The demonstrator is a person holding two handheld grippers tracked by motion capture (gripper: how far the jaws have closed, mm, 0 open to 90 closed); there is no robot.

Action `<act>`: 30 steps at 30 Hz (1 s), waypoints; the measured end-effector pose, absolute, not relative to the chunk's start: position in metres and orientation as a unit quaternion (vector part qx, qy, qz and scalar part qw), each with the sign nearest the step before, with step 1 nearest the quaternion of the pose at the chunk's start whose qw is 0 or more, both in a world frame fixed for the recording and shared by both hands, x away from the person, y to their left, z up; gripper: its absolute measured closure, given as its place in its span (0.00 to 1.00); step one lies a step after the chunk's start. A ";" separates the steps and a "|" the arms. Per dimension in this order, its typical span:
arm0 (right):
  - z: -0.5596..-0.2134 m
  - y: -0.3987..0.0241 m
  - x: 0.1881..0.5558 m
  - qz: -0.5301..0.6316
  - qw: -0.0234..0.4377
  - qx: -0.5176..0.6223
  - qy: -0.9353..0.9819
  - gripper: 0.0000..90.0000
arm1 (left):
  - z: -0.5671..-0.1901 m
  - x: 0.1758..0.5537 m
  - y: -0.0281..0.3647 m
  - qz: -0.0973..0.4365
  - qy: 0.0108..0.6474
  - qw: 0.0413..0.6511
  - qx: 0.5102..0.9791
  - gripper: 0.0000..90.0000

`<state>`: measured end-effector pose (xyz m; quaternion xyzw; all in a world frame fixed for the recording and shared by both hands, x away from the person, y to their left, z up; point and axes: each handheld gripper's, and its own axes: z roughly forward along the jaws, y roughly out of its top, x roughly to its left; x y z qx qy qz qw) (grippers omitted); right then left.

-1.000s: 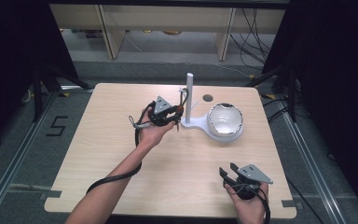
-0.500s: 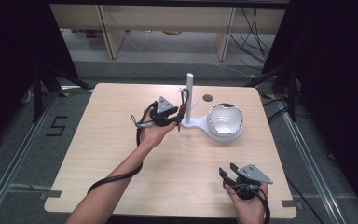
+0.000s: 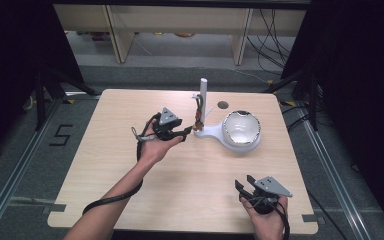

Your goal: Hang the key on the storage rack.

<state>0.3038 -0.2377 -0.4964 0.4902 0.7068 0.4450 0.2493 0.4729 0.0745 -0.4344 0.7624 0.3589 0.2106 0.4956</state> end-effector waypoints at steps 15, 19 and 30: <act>-0.497 -0.238 0.303 0.443 0.251 0.492 0.706 0.56 | -0.448 0.425 0.128 0.216 0.366 0.478 0.769 0.46; -0.496 -0.237 0.302 0.433 0.248 0.496 0.710 0.56 | -0.457 0.411 0.139 0.216 0.366 0.482 0.766 0.45; -0.497 -0.238 0.302 0.436 0.250 0.496 0.708 0.56 | -0.494 0.370 0.168 0.228 0.366 0.491 0.757 0.45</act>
